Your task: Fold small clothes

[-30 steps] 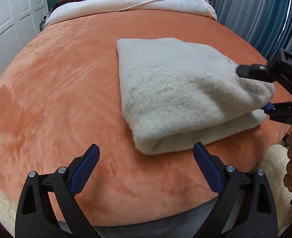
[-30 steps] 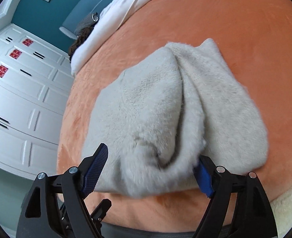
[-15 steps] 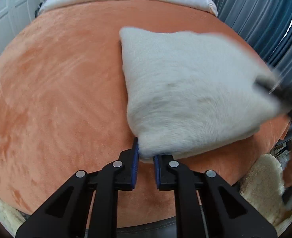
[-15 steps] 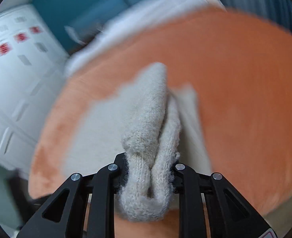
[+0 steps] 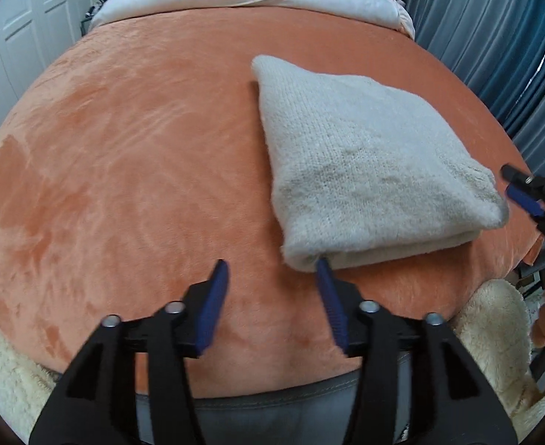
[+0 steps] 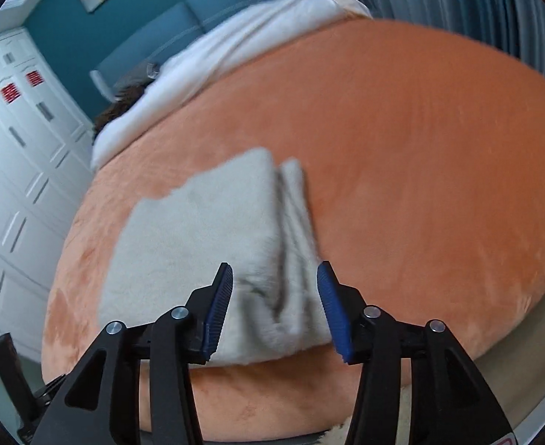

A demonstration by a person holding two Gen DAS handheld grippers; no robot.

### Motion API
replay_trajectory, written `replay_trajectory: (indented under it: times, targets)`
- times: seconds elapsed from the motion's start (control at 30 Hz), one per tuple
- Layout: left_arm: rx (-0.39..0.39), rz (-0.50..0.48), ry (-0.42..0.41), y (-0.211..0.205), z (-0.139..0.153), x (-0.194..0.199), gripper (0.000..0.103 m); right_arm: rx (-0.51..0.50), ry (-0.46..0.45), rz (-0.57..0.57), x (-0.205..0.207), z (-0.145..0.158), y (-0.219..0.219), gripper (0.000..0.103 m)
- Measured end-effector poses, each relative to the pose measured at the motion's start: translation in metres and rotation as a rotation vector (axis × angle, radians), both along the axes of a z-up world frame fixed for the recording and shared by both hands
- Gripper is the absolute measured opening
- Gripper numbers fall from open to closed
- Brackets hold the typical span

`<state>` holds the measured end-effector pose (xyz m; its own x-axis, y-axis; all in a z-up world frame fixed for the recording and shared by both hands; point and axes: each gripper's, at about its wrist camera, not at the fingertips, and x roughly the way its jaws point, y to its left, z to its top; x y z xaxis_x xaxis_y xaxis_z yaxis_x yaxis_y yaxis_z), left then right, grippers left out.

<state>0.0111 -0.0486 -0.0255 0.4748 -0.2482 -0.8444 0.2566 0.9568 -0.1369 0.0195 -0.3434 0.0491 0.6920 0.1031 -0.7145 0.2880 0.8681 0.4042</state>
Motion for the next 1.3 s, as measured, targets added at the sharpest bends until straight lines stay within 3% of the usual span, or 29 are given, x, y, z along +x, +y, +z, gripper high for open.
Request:
replay_trajectory:
  times: [0.03,0.13,0.2,0.23,0.3,0.33,0.37,0.4,0.43,0.53,0.63,0.73,0.83,0.9,1.0,1.07,1.17,1.2,1.23,1.27,1.3]
  targets:
    - [0.004,0.014,0.001,0.005,0.0,-0.002,0.053,-0.001,-0.028,0.054,0.003,0.013,0.012,0.039]
    - [0.015,0.051,0.014,0.015,0.0,-0.004,0.053,-0.058,-0.087,0.218,0.018,0.044,0.057,0.037]
    - [0.008,0.067,0.022,0.021,0.002,-0.004,0.054,-0.078,-0.093,0.294,0.031,0.046,0.086,0.037]
    - [0.006,0.072,0.021,0.023,0.004,-0.005,0.055,-0.077,-0.075,0.327,0.04,0.037,0.101,0.037]
    - [0.002,0.078,0.013,0.027,0.008,-0.007,0.06,-0.069,0.045,0.405,0.061,-0.004,0.13,0.036]
    - [0.002,0.083,0.007,0.03,0.009,-0.01,0.063,-0.081,0.159,0.447,0.071,-0.04,0.145,0.037]
    - [-0.001,0.086,0.004,0.033,0.009,-0.011,0.063,-0.09,0.201,0.471,0.066,-0.065,0.155,0.037]
    - [-0.01,0.086,0.006,0.035,0.01,-0.012,0.063,-0.092,0.15,0.484,0.06,-0.072,0.158,0.037]
    - [-0.016,0.087,0.008,0.037,0.01,-0.013,0.063,-0.106,0.133,0.48,0.057,-0.067,0.157,0.037]
    - [-0.024,0.083,-0.001,0.039,0.01,-0.014,0.064,-0.011,0.15,0.419,0.055,-0.034,0.136,0.036]
    - [-0.042,0.081,0.017,0.035,0.007,-0.012,0.066,-0.075,0.086,0.325,0.038,-0.008,0.11,0.036]
    - [-0.056,0.061,0.013,0.027,0.013,-0.012,0.067,-0.093,0.076,0.188,0.009,-0.002,0.068,0.038]
    - [-0.062,0.034,-0.023,0.018,0.02,-0.015,0.077,-0.035,0.064,0.045,-0.014,-0.008,0.02,0.049]
    - [-0.058,0.016,-0.024,0.007,0.019,-0.014,0.077,0.011,0.066,-0.001,-0.019,-0.013,-0.005,0.051]
    - [-0.041,0.001,-0.012,-0.01,0.018,-0.01,0.077,0.071,0.063,-0.005,-0.011,-0.018,-0.02,0.052]
    - [-0.039,-0.019,-0.017,-0.021,0.022,-0.009,0.077,0.086,0.052,0.031,0.002,-0.022,-0.018,0.058]
    - [-0.008,-0.038,-0.045,-0.033,0.031,-0.009,0.077,0.106,0.089,0.105,0.031,-0.037,-0.003,0.059]
    - [0.001,-0.04,-0.049,-0.036,0.033,-0.008,0.077,0.111,0.106,0.13,0.04,-0.042,0.002,0.052]
    - [0.004,-0.038,-0.05,-0.037,0.035,-0.007,0.077,0.107,0.109,0.148,0.046,-0.043,0.005,0.027]
    - [0.002,-0.037,-0.05,-0.038,0.037,-0.007,0.077,0.086,0.081,0.166,0.048,-0.037,0.008,0.018]
    - [0.001,-0.033,-0.052,-0.037,0.039,-0.006,0.078,0.078,0.014,0.166,0.043,-0.024,0.005,0.018]
